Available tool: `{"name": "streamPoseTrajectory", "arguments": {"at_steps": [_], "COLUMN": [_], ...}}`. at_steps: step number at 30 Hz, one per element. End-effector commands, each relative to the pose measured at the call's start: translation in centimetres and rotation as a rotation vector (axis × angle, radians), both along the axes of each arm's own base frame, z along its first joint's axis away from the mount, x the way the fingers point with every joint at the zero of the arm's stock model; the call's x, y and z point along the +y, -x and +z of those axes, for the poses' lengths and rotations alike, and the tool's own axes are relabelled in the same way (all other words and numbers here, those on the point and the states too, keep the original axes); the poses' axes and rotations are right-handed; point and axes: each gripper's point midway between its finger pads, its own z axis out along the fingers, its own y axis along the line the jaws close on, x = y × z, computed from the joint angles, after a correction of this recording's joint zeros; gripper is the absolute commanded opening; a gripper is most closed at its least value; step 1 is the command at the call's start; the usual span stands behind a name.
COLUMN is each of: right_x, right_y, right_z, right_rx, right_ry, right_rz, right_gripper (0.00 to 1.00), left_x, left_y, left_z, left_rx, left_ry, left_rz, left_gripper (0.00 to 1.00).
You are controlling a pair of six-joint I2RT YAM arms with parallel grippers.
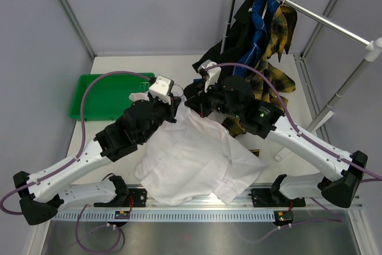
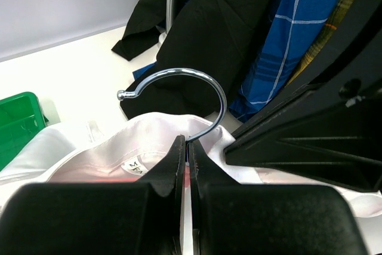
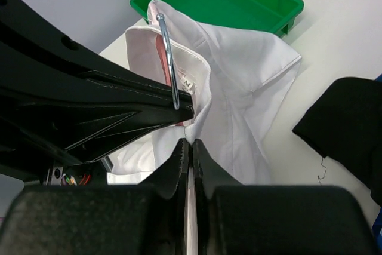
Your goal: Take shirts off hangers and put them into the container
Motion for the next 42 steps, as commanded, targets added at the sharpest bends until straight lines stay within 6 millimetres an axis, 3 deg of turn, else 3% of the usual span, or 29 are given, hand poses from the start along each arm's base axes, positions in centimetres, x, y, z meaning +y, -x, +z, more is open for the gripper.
{"name": "streamPoseTrajectory", "arguments": {"at_steps": [1, 11, 17, 27, 31, 36, 39, 41, 42], "right_x": [-0.2, -3.2, -6.8, -13.5, -15.3, -13.5, -11.7, -10.6, -10.2], "right_y": [0.2, -0.7, -0.5, 0.9, 1.2, 1.3, 1.2, 1.3, 1.2], "right_z": [2.8, 2.4, 2.7, 5.4, 5.1, 2.9, 2.3, 3.2, 3.2], "right_rx": [-0.075, -0.112, -0.146, -0.225, -0.226, -0.158, -0.105, -0.094, -0.08], "right_ry": [-0.045, 0.015, 0.06, 0.071, 0.096, 0.114, 0.104, 0.063, 0.055], "right_rz": [-0.003, -0.128, -0.228, -0.389, -0.437, -0.379, -0.339, -0.31, -0.306], "right_gripper": [0.01, 0.0, 0.0, 0.0, 0.0, 0.03, 0.26, 0.43, 0.46], "left_x": [0.3, 1.3, 1.9, 3.6, 3.8, 3.3, 2.8, 2.3, 2.1], "left_y": [0.2, 0.2, 0.0, -1.2, -1.3, -1.4, -1.5, -1.8, -1.9], "left_z": [2.7, 3.1, 2.8, 2.4, 2.4, 2.8, 3.9, 4.2, 4.4], "left_rx": [-0.058, -0.084, -0.088, -0.089, -0.089, -0.079, -0.08, -0.077, -0.078], "left_ry": [0.095, 0.101, 0.086, 0.04, 0.033, 0.054, 0.082, 0.076, 0.073], "left_rz": [0.0, 0.029, 0.059, 0.177, 0.192, 0.181, 0.173, 0.172, 0.172], "left_gripper": [0.0, 0.0, 0.0, 0.0, 0.0, 0.0, 0.0, 0.0, 0.0]}}
